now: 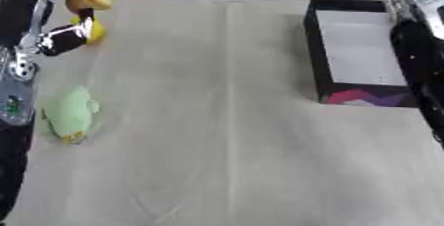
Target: Pick up the objects with one hand, pass them to the other hand, and then place them into the box on the other side of the table.
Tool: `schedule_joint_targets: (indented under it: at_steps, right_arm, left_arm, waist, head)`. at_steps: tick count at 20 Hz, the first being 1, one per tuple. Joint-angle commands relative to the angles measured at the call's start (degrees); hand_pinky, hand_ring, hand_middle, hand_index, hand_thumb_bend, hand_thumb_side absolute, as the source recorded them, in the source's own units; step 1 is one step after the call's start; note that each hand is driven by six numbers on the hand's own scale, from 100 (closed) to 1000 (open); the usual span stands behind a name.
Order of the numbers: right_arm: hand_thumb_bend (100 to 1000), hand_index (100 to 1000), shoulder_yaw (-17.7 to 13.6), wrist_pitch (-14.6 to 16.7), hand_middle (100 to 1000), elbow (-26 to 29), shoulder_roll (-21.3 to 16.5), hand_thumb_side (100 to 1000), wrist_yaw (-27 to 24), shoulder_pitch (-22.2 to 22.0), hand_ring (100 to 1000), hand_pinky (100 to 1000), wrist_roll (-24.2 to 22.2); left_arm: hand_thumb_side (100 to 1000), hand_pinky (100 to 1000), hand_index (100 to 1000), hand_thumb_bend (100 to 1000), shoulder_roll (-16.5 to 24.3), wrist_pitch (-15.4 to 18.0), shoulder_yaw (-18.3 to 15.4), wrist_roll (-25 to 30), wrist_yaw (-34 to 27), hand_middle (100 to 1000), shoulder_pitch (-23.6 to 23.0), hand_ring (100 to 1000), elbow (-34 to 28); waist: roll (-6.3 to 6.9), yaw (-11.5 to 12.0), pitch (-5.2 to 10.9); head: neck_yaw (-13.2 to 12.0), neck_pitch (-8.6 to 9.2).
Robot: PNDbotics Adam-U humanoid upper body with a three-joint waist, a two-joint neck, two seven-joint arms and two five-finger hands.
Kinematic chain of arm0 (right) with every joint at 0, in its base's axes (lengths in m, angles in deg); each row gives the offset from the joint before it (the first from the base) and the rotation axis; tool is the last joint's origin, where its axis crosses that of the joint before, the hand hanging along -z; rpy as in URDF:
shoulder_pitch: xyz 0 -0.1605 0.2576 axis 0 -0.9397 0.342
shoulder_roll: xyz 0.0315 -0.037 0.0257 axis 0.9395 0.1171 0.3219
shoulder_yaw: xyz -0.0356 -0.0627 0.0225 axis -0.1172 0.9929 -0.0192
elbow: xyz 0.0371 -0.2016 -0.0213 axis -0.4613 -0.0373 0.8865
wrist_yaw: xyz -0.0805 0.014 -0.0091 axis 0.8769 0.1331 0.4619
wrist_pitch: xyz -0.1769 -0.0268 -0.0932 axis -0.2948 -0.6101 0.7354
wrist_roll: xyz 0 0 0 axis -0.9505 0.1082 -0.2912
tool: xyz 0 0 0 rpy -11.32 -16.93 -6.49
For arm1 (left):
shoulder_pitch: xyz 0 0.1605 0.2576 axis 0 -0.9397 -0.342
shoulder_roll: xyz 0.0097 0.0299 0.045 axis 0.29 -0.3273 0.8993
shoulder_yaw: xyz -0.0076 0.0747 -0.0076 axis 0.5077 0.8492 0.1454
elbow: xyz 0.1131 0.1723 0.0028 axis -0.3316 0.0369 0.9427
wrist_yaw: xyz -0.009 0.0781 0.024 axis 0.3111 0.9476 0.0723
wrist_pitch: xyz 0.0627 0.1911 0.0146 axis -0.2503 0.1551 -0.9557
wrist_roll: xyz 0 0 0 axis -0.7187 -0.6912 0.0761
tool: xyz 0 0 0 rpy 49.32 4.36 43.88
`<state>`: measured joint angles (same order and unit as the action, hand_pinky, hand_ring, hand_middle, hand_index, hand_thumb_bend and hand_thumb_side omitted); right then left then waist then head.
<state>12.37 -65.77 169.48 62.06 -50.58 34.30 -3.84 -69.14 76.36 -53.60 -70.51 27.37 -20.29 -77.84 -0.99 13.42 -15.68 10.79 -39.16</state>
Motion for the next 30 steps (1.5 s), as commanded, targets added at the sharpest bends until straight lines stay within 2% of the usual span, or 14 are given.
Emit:
schedule_joint_targets:
  at_steps: [1,7,17,22,26,30]
  right_arm:
    - [100,1000,1.5,1.5,941,-3.1,2.1,422,4.6,1.9,1000,993,-2.4]
    - [100,1000,3.4,3.7,945,-7.1,6.4,448,8.8,3.2,1000,994,-4.8]
    - [100,1000,5.8,8.9,956,-13.4,9.1,498,14.9,4.2,1000,997,-7.3]
    - [100,1000,5.7,11.6,955,-17.2,10.9,490,19.8,5.6,1000,995,-3.9]
    - [100,1000,5.7,12.5,956,-20.0,12.3,511,23.3,6.5,1000,995,0.2]
    - [100,1000,6.0,12.8,957,-21.5,13.5,521,24.8,7.1,1000,995,1.9]
  left_arm:
    - [100,773,505,100,-1.4,1.9,0.7,-1.2,1.8,540,-0.4,641,-3.5]
    - [100,769,505,100,-4.4,5.3,2.2,-4.0,5.1,537,-2.8,640,-6.8]
    - [100,759,509,109,-5.9,10.3,4.3,-11.0,13.5,535,-4.4,642,-8.1]
    - [100,758,507,131,-6.8,12.4,5.4,-14.7,17.6,534,-4.4,644,-7.6]
    - [100,757,507,141,-7.4,13.2,6.2,-16.6,19.3,532,-4.3,643,-6.9]
    - [100,757,507,146,-8.2,13.9,6.7,-17.6,20.3,530,-4.1,644,-6.7]
  waist:
    - [0.16,0.0,1.56]
    - [0.14,0.4,1.38]
    - [-0.04,0.8,1.26]
    - [-0.15,1.3,1.06]
    - [-0.25,1.7,0.88]
    - [-0.49,2.0,0.7]
  head:
    - [1.4,0.15]
    - [3.5,0.67]
    - [6.0,0.6]
    - [6.7,0.37]
    - [7.2,0.16]
    - [7.7,0.06]
